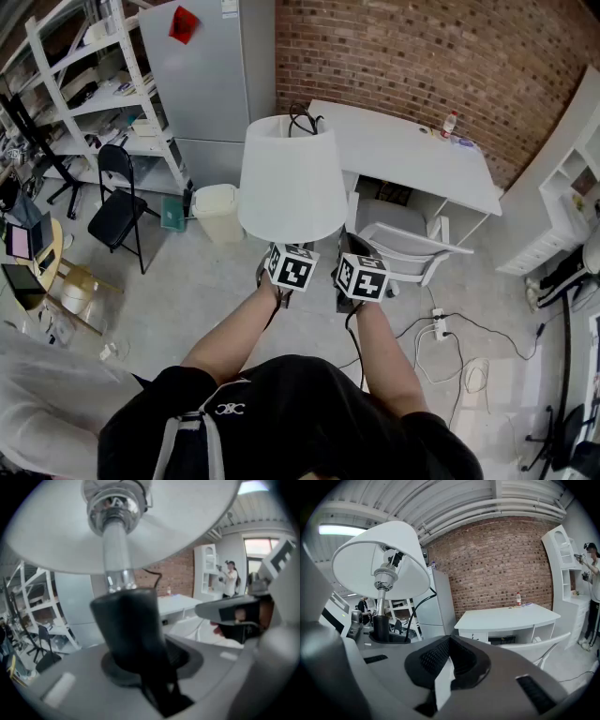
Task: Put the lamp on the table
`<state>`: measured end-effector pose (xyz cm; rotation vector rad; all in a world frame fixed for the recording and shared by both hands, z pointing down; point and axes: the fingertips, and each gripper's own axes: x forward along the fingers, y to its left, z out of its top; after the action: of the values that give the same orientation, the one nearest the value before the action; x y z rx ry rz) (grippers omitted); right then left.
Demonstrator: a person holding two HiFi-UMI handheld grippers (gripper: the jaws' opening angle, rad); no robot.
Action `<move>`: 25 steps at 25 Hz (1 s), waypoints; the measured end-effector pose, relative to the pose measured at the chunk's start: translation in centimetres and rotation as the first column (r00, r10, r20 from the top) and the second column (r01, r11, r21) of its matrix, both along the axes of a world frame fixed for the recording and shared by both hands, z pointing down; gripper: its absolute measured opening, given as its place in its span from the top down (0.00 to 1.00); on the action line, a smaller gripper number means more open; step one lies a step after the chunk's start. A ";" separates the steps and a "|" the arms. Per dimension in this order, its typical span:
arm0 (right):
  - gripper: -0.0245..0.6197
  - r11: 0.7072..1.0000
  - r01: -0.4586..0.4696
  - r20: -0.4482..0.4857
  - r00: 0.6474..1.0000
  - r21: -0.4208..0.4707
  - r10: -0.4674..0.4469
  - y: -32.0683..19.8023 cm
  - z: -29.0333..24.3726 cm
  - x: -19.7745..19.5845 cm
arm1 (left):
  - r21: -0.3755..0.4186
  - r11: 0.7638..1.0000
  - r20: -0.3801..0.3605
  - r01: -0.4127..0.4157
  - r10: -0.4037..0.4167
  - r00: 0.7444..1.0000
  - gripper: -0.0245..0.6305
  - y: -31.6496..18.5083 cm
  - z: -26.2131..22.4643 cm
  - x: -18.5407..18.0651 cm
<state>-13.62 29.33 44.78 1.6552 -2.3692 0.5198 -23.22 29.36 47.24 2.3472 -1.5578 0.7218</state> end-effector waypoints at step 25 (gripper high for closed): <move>0.96 1.000 0.002 0.030 1.000 -0.014 -0.001 -2.6 0.8 7.7 | -0.003 0.999 0.040 0.043 -0.042 0.998 0.77 -2.2 0.7 6.3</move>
<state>-5.95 26.71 45.54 1.6510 -2.3816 0.5639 -16.90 27.19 47.89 2.3032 -1.6160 0.7652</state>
